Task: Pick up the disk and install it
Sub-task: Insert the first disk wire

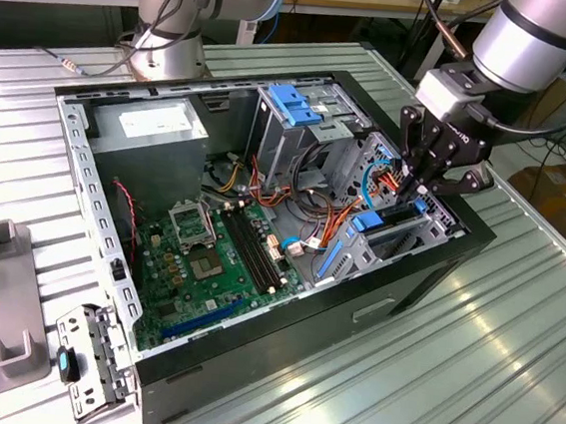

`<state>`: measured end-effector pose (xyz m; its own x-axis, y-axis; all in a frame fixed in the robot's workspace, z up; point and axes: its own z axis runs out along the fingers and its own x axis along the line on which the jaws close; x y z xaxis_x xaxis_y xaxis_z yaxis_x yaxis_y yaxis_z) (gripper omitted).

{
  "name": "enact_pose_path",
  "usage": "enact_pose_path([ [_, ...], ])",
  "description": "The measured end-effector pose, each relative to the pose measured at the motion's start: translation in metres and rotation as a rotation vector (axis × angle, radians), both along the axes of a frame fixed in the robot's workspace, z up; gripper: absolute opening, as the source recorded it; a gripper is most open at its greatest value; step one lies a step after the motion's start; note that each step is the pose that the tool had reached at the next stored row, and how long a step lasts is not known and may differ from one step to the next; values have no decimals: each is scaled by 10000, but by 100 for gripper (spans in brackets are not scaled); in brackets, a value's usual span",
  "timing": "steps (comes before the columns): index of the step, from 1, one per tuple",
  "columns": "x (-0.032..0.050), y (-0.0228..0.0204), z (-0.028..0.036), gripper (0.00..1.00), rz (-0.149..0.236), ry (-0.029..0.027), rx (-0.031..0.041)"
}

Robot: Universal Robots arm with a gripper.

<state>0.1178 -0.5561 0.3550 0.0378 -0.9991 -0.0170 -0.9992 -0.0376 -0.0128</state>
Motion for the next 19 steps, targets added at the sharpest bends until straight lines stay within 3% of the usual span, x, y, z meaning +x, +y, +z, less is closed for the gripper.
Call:
enact_pose_path([
  [19,15,-10,-45,16,-324,0,1],
])
